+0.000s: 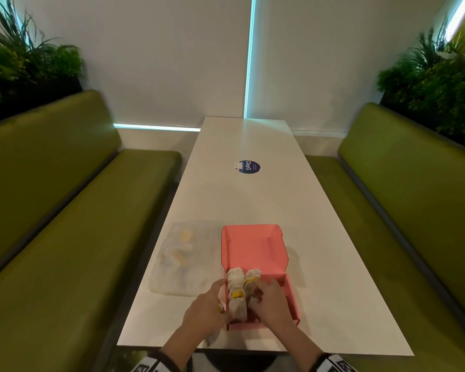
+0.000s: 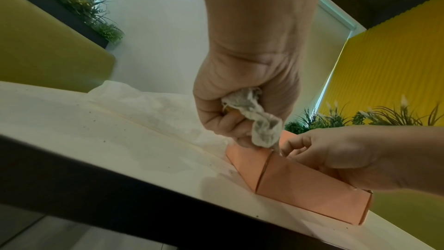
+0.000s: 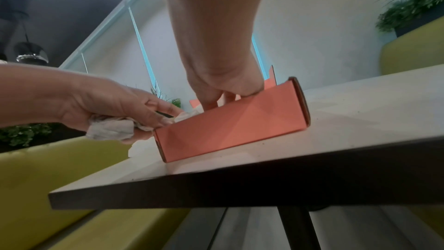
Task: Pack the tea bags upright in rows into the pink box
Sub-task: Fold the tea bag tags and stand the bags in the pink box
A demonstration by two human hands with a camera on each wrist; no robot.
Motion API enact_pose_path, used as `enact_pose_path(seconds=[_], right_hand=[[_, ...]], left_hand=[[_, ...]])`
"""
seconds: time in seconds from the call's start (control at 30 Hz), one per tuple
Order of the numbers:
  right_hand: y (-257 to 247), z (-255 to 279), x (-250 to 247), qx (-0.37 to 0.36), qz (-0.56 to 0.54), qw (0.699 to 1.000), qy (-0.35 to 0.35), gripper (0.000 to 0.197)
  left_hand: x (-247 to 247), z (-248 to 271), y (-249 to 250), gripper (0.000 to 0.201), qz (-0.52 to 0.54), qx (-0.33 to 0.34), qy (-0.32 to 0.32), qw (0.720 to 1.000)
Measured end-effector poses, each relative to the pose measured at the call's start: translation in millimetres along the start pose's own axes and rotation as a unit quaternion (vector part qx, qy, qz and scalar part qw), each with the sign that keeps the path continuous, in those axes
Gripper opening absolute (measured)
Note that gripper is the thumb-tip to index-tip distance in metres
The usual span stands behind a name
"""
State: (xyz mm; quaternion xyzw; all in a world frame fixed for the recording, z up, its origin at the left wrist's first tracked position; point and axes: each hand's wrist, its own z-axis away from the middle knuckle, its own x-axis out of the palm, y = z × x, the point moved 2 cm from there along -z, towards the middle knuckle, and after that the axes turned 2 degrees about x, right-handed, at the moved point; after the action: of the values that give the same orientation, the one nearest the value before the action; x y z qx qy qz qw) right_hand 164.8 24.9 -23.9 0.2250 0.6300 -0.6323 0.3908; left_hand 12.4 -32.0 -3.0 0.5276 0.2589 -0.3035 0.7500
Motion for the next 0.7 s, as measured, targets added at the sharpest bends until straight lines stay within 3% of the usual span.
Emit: enact_pose_path(seconds=[0.13,0.27,0.53,0.7], right_hand=[[4,0,-3,0.045,-0.028,0.999,0.009,0.019],[-1,1,1,0.037,-0.039,0.998,-0.017,0.014],[-3,5,0,0.039,-0.044,0.998,-0.006,0.014],[-10,8,-18,0.030,-0.044,0.999,-0.001,0.012]], left_hand=[[1,0,-2,0.078,0.001,-0.001,0.003,1.000],[0,0,-2,0.079,-0.009,-0.004,-0.012,1.000],[-4,5,5,0.075,-0.018,0.009,-0.012,1.000],[-20,9,12,0.057,-0.018,0.000,0.071,0.997]])
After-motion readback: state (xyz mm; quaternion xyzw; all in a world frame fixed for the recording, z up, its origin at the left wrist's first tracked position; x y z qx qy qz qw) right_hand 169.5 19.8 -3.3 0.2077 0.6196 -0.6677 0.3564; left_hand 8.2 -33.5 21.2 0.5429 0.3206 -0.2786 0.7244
